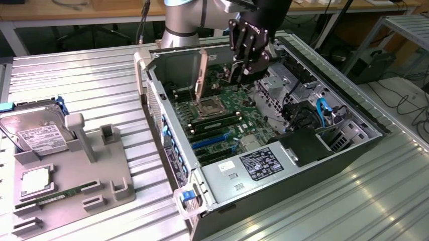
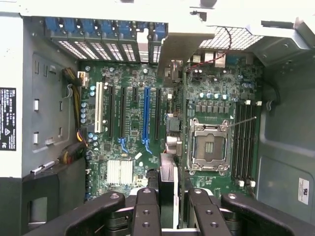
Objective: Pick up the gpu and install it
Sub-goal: 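Insert the gpu into the slot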
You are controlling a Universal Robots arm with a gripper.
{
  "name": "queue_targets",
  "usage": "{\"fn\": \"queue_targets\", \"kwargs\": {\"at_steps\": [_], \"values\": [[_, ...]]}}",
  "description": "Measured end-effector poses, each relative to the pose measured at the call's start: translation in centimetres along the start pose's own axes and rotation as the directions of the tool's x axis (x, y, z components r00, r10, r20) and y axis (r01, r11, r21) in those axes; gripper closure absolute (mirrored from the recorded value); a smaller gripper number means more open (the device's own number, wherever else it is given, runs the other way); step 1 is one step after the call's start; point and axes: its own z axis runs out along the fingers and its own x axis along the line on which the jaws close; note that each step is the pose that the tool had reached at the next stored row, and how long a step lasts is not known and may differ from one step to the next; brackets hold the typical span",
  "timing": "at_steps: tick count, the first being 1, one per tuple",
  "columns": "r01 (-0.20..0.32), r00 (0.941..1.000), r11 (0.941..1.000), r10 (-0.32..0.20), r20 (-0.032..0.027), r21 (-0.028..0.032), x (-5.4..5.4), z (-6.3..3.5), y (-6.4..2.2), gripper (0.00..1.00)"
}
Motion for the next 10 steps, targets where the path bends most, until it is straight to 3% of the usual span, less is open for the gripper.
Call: {"fn": "queue_targets", "kwargs": {"at_steps": [4,10], "values": [[0.058,0.9983,0.9983,-0.058,-0.0022,-0.0014,0.00,0.23,-0.01,0.73],[0.061,0.9981,0.9981,-0.061,-0.0021,-0.0013,0.00,0.40,0.17,0.73]]}}
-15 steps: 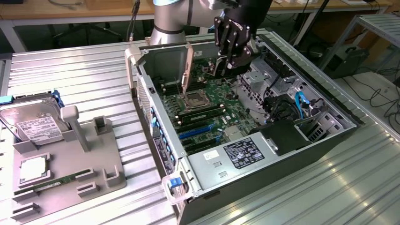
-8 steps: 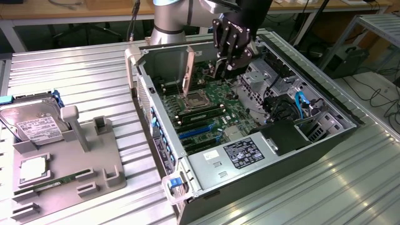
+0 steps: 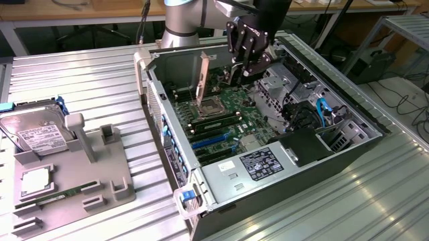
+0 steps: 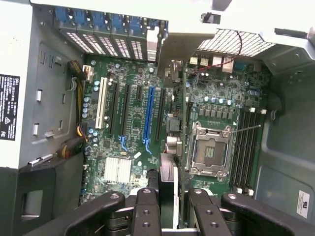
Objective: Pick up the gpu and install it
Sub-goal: 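Insert the gpu into the slot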
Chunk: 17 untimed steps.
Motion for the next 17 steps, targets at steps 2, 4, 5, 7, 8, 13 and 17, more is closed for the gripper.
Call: {"fn": "queue_targets", "kwargs": {"at_steps": [2,4,5,7,8,13,17], "values": [[-0.010,1.0000,1.0000,0.010,0.0002,0.0001,-0.01,0.11,0.05,0.73],[-0.021,0.9998,0.9998,0.021,0.0008,0.0005,0.00,0.26,0.07,0.73],[-0.028,0.9996,0.9996,0.028,0.0010,0.0006,0.00,0.37,0.07,0.73],[-0.044,0.9990,0.9990,0.044,0.0015,0.0009,-0.02,0.55,0.07,0.73],[-0.049,0.9988,0.9988,0.049,0.0017,0.0011,-0.02,0.63,0.07,0.73],[-0.054,0.9985,0.9985,0.054,0.0019,0.0012,-0.02,0.79,0.07,0.73],[-0.054,0.9985,0.9985,0.054,0.0020,0.0013,-0.02,0.93,0.07,0.73]]}}
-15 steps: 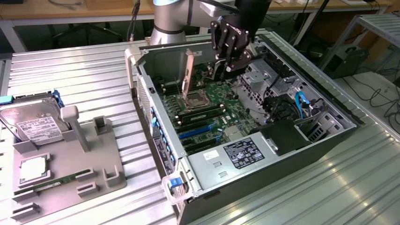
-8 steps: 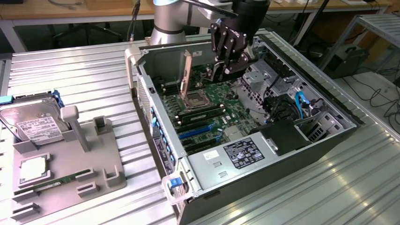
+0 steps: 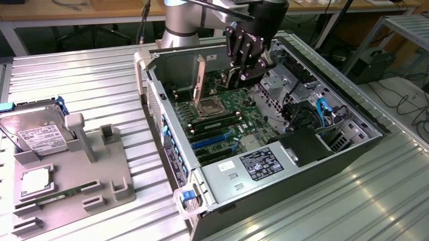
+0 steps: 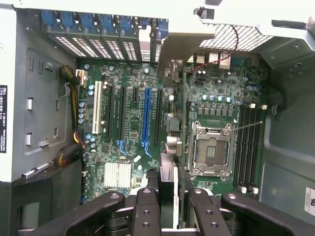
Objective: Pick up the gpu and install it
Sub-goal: 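Insert the gpu into the slot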
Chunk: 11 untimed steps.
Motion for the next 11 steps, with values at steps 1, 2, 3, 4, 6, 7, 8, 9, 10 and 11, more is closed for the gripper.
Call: {"fn": "queue_targets", "kwargs": {"at_steps": [1,2,3,4,6,7,8,9,10,11], "values": [[0.000,1.0000,1.0000,0.000,0.0000,0.0000,0.00,0.06,0.00,0.73],[0.000,1.0000,1.0000,0.000,-0.0001,0.0000,0.00,0.12,-0.01,0.73],[0.000,1.0000,1.0000,0.000,0.0000,0.0000,0.00,0.19,-0.01,0.73],[0.000,1.0000,1.0000,0.000,0.0000,0.0000,0.01,0.25,-0.01,0.73],[0.000,1.0000,1.0000,0.000,0.0000,0.0000,0.01,0.39,-0.02,0.73],[0.000,1.0000,1.0000,0.000,-0.0001,-0.0001,0.01,0.45,-0.02,0.73],[0.000,1.0000,1.0000,0.000,0.0000,0.0000,0.01,0.52,-0.02,0.73],[0.000,1.0000,1.0000,0.000,-0.0001,-0.0001,0.01,0.58,-0.02,0.73],[0.000,1.0000,1.0000,0.000,-0.0002,-0.0001,0.01,0.63,-0.03,0.73],[0.000,1.0000,1.0000,0.000,-0.0001,-0.0001,0.01,0.69,-0.03,0.73]]}}
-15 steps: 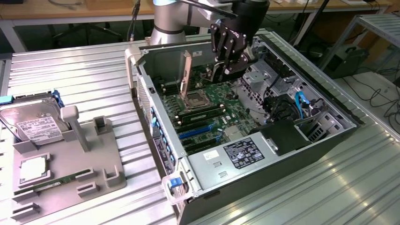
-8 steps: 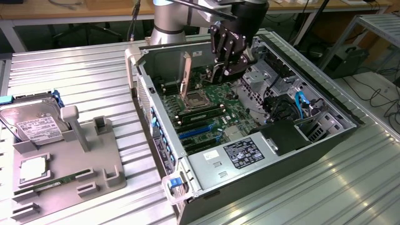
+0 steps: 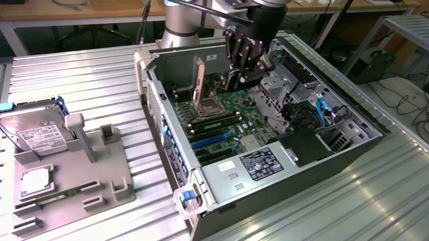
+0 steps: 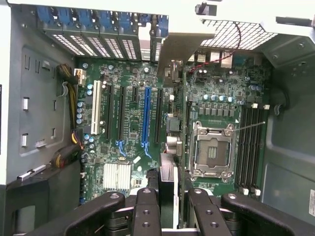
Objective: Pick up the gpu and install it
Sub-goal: 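Insert the gpu into the slot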
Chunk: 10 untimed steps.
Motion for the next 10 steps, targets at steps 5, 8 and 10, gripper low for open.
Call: {"fn": "queue_targets", "kwargs": {"at_steps": [5,8,10], "values": [[0.000,1.0000,1.0000,0.000,0.0001,0.0001,0.01,0.32,-0.01,0.73],[0.000,1.0000,1.0000,0.000,0.0002,0.0002,0.02,0.57,-0.02,0.73],[0.000,1.0000,1.0000,0.000,0.0001,0.0001,0.02,0.77,-0.03,0.73]]}}
